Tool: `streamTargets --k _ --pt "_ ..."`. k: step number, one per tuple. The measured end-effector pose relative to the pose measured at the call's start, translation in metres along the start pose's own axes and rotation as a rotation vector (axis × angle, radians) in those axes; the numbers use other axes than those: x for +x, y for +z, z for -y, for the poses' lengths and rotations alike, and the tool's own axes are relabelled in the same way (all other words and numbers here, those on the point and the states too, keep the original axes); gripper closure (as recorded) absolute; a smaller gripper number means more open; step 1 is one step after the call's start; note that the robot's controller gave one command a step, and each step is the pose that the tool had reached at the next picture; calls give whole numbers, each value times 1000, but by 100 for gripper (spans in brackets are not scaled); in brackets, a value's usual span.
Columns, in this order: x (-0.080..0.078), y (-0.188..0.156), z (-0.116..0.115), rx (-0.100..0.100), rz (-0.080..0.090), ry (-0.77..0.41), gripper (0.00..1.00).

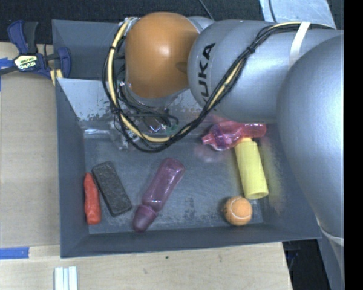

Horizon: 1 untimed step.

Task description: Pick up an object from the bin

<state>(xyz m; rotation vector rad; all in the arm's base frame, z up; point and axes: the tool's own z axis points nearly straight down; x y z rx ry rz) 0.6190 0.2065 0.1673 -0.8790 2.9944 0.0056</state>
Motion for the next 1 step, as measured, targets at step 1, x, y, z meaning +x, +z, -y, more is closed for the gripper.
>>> streamTargets --k 1 --pt "-1 -10 0 1 3 2 100"
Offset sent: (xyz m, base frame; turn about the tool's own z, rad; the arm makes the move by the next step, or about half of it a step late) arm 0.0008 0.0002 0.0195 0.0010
